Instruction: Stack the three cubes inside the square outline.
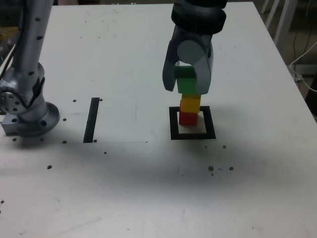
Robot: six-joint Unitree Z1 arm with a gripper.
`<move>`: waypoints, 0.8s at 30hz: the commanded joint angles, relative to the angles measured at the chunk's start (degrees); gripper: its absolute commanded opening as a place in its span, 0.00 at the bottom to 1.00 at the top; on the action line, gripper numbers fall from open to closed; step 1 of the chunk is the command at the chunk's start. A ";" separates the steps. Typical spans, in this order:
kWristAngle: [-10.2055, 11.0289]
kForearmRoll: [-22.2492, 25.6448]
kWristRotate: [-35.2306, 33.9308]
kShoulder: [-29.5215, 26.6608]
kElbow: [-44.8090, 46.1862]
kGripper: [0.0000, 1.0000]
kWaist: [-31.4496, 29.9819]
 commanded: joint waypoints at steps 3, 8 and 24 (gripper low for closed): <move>0.01 0.41 0.15 0.82 -0.48 0.28 -0.10; 0.27 0.20 0.15 1.29 -0.47 0.28 0.12; 0.27 -1.20 1.55 2.15 0.65 0.96 0.91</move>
